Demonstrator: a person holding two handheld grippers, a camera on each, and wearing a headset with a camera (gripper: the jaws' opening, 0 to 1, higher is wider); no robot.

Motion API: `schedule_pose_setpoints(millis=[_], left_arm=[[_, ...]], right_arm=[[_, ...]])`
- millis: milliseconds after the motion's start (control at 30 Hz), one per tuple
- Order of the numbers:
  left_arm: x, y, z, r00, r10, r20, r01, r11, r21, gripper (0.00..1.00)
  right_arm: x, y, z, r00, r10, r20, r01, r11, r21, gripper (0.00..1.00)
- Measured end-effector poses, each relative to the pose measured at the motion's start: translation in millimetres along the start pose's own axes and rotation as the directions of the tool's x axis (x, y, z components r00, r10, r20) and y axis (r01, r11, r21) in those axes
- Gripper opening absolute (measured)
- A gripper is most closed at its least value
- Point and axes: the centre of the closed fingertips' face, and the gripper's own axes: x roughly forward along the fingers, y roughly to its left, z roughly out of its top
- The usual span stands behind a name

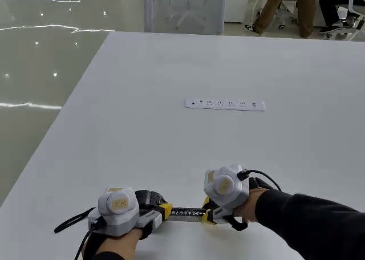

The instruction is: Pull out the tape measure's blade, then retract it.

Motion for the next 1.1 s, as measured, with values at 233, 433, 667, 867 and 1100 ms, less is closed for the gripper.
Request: schedule_pose_setpoints(millis=[233, 433, 667, 867, 1100], left_arm=[[-0.2, -0.1, -0.1, 1.0000, -0.001, -0.001, 0.001, 1.000, -0.002, 0.61], [-0.1, 0.0, -0.2, 1.0000, -0.002, -0.001, 0.002, 1.000, -0.004, 0.61], [0.1, 0.0, -0.2, 1.0000, -0.002, -0.001, 0.002, 1.000, -0.005, 0.61], [0.0, -0.2, -0.1, 1.0000, -0.003, -0.001, 0.003, 1.000, -0.006, 0.61], [-0.1, -0.4, -0.1, 1.0000, -0.005, -0.001, 0.005, 1.000, -0.006, 0.61]], right_arm=[[3.3, 0.8, 5.9, 0.9998, 0.006, 0.020, -0.006, 1.000, 0.016, 0.12], [6.1, 2.0, 10.6, 0.9996, 0.009, 0.029, -0.010, 1.000, 0.019, 0.12], [8.9, 2.5, 13.9, 0.9989, 0.010, 0.046, -0.012, 0.999, 0.031, 0.12], [10.3, 3.6, 18.4, 0.9978, 0.010, 0.066, -0.013, 0.999, 0.041, 0.12], [13.9, 4.3, 22.9, 0.9973, 0.012, 0.072, -0.015, 0.999, 0.040, 0.12]])
